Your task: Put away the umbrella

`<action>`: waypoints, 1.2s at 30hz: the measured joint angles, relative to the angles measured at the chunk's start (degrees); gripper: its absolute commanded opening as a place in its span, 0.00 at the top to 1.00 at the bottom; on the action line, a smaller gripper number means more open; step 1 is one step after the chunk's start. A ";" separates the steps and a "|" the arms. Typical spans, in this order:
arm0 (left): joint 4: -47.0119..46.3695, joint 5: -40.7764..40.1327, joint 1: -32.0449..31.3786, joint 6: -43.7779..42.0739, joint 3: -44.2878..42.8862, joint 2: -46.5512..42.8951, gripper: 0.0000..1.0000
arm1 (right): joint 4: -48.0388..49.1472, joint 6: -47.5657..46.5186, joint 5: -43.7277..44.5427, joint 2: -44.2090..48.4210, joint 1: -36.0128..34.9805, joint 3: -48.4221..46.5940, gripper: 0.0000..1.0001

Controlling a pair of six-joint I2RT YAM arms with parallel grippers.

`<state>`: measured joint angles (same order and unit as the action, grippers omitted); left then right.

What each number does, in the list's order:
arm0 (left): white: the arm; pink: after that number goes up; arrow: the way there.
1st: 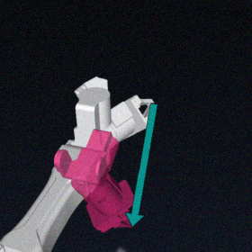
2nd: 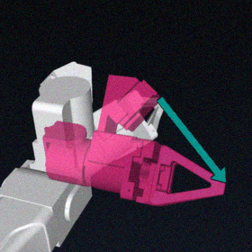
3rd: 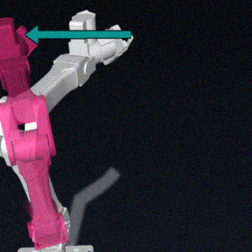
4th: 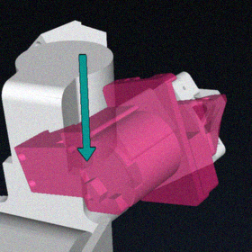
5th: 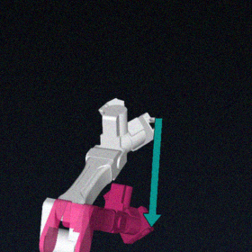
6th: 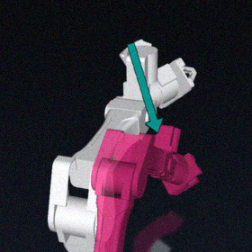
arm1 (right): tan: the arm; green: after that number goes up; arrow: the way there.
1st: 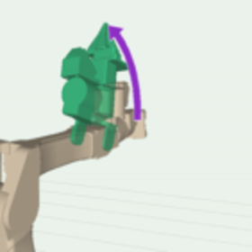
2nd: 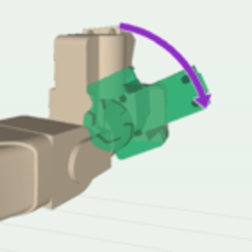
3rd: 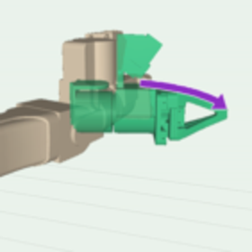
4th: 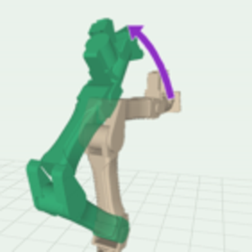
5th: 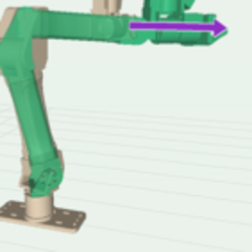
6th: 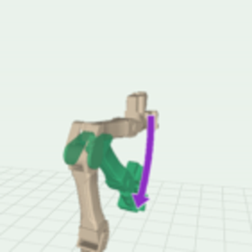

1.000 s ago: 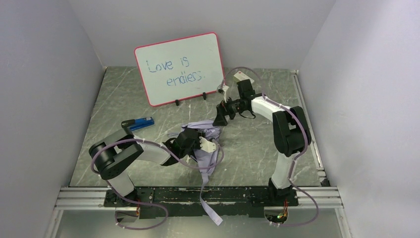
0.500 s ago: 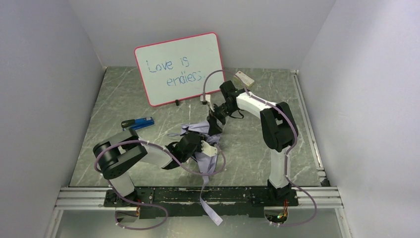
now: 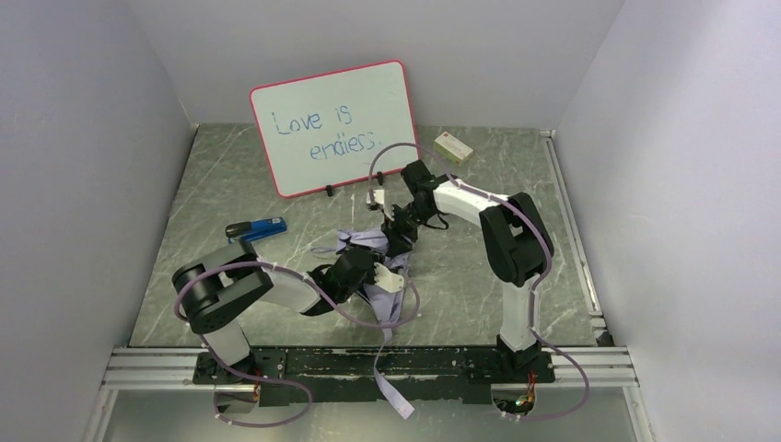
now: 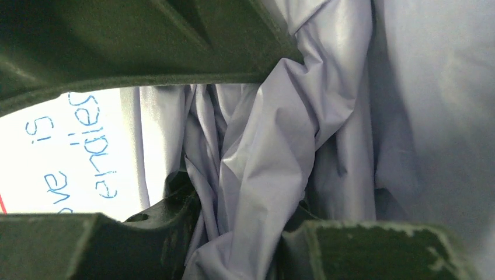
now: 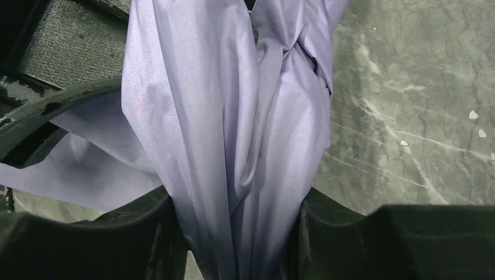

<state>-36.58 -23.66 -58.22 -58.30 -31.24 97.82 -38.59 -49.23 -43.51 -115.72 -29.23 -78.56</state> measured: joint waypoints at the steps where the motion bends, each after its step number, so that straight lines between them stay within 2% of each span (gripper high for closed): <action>1: 0.15 0.00 -0.02 0.26 0.02 -0.22 0.70 | 0.57 0.28 0.26 0.44 -0.02 0.52 0.61; 3: 1.05 0.13 -0.04 0.98 0.02 -1.03 0.57 | 1.33 0.76 0.66 1.03 -0.15 1.20 0.66; 8: 6.05 0.87 -0.11 4.74 0.04 -7.41 0.34 | 3.96 2.19 1.97 2.62 -0.37 3.30 0.79; 12: 9.77 2.58 -0.15 9.90 0.04 -17.51 0.29 | 6.73 3.67 3.52 3.98 -0.48 5.35 0.86; 16: 12.28 5.42 -0.17 18.23 0.15 -31.67 0.26 | 10.05 4.63 5.51 5.92 -1.05 8.00 0.92; 20: 14.38 6.56 -0.17 28.20 1.57 -45.09 0.22 | 15.72 5.51 7.91 9.22 -1.53 12.63 0.94; 23: 17.68 5.29 -0.07 34.80 1.86 -50.73 0.21 | 21.16 5.73 10.60 12.13 -2.19 16.85 0.94; 26: 22.99 4.37 2.67 41.44 -0.31 -50.84 0.22 | 27.52 5.60 14.45 15.10 -3.52 21.44 0.92; 32: 32.35 10.64 20.24 53.22 -10.82 -40.44 0.19 | 41.81 3.10 25.94 20.00 -8.44 30.93 0.91; 36: 34.91 16.79 26.23 56.24 -15.69 -34.97 0.18 | 50.36 1.01 32.57 21.84 -11.30 36.46 0.91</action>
<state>-1.67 -6.87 -31.99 -2.07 -46.94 62.85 11.77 -48.23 -10.94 -93.89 -40.53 -42.11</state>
